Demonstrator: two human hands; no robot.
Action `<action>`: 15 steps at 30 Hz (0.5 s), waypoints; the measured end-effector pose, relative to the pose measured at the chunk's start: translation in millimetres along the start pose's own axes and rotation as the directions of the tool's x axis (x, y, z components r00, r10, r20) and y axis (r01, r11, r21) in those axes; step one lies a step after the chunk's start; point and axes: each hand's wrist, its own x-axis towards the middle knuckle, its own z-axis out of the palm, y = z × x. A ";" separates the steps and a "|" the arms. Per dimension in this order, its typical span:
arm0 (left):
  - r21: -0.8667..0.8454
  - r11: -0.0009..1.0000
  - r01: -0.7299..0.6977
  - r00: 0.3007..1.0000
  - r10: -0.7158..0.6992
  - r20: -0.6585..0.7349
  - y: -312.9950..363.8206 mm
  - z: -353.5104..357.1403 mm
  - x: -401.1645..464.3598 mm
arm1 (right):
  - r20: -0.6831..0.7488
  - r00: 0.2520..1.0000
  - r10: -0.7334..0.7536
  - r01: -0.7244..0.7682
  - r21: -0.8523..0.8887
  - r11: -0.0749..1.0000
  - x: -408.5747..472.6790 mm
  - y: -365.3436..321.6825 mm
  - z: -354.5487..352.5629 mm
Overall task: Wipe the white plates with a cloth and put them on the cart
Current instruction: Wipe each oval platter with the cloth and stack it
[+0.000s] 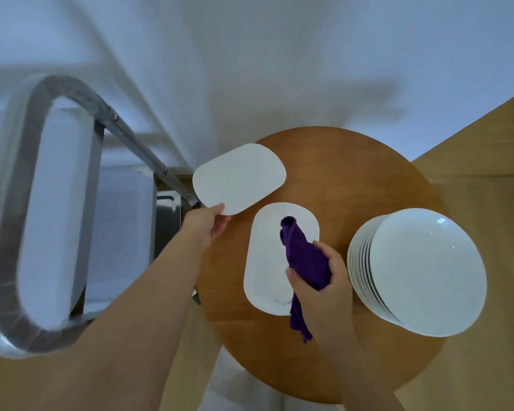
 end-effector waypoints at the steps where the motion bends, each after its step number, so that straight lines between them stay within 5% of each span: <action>1: 0.000 1.000 0.019 1.000 -0.019 -0.006 -2.2 2.8 5.8 | -0.003 1.000 0.011 -0.011 0.000 1.000 0.8 2.5 0.4; 11: 0.261 0.965 0.025 0.993 0.007 -0.120 -37.5 16.4 41.3 | -0.019 0.999 0.032 -0.032 -0.002 0.999 2.7 11.0 -10.9; 15: 0.674 0.734 -0.085 0.977 0.196 -0.089 -52.9 13.7 40.0 | -0.015 0.999 0.034 -0.034 -0.016 0.999 0.2 12.0 -12.6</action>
